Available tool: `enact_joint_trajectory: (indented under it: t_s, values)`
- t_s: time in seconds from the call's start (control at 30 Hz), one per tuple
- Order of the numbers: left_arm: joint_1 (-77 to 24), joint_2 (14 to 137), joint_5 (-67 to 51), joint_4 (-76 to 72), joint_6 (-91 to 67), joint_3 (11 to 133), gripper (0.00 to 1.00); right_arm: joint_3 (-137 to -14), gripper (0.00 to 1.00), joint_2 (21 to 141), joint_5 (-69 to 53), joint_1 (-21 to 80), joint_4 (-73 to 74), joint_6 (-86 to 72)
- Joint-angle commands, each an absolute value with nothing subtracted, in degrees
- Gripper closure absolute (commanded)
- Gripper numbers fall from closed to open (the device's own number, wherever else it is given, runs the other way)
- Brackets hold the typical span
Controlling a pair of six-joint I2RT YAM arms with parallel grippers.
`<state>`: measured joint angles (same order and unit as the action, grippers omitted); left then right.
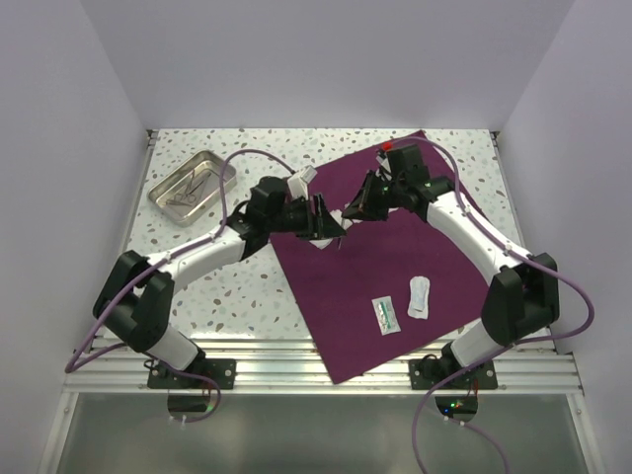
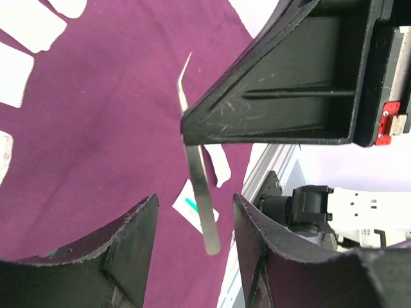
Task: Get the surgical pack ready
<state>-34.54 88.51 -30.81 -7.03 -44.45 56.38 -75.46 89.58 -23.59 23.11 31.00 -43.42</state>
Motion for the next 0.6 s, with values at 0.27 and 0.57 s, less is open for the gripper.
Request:
enact_joint_trajectory:
  t_s: [0.27, 0.57]
  values:
    - [-30.78, 95.09, -32.78, -0.28, -38.59, 65.56, 0.91, -81.11, 1.00, 92.19, -25.31, 23.64, 30.14, -44.65]
    - [-17.68, 101.41, -18.87, 23.27, -18.30, 79.61, 1.00, -92.71, 0.39, 98.96, -18.65, 23.29, 42.86, -34.47]
